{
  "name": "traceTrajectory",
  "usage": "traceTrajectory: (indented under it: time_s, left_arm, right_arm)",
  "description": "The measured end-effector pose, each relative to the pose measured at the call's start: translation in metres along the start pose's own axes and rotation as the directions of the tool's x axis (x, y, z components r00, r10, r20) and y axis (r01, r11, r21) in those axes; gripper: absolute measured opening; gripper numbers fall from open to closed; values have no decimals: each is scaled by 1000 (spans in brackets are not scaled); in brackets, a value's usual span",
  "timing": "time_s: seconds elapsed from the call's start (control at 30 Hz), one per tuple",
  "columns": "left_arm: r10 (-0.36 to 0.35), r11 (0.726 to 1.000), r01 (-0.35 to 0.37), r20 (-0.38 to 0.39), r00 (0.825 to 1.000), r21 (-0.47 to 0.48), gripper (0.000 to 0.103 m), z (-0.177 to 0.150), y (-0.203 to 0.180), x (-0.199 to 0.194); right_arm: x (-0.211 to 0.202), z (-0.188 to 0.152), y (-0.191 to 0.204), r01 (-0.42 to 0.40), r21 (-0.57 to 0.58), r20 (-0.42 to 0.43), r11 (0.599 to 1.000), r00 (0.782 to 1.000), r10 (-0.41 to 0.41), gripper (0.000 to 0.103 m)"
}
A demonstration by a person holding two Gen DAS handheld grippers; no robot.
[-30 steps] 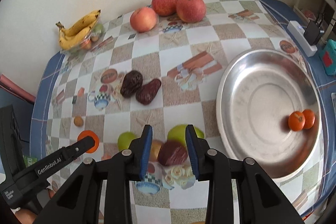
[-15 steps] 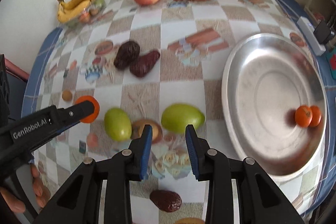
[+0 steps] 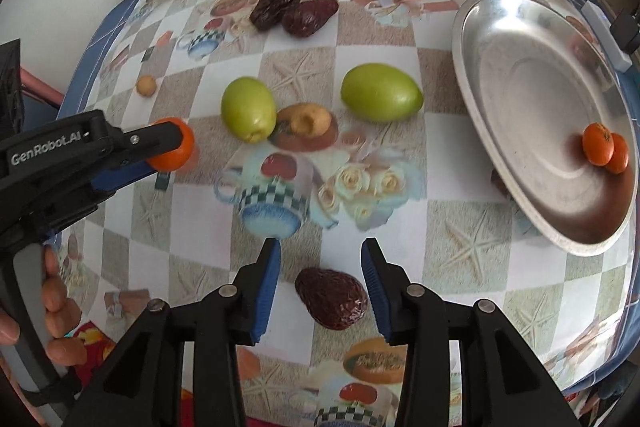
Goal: Organize fruits
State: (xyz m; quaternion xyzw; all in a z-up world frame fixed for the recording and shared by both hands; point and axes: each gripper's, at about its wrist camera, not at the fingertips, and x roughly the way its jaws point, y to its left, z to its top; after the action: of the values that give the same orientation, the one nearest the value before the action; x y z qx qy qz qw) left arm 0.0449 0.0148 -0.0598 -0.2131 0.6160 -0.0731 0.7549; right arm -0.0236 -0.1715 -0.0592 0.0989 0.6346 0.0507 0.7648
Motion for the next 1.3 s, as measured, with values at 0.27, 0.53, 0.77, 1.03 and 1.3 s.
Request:
traceTrajectory:
  time_s: [0.27, 0.53, 0.77, 1.03, 1.3]
  left_arm:
    - [-13, 1000, 13, -11, 1000, -8, 39, -11, 7, -1]
    - [-18, 1000, 17, -15, 1000, -15, 39, -12, 10, -1]
    - [-30, 999, 29, -22, 999, -28, 39, -11, 12, 0]
    - [-35, 999, 34, -21, 999, -38, 39, -10, 14, -1]
    - [-20, 998, 20, -13, 1000, -53, 39, -2, 16, -2]
  right_arm:
    - [7, -13, 1, -24, -7, -90, 1000, 996, 23, 44]
    - [14, -20, 17, -1, -97, -157, 995, 987, -15, 44]
    - [27, -20, 26, 13, -95, -191, 995, 981, -31, 40]
    - [19, -14, 16, -17, -60, -144, 998, 990, 9, 37]
    - [-15, 23, 18, 11, -25, 13, 1000, 1000, -11, 37]
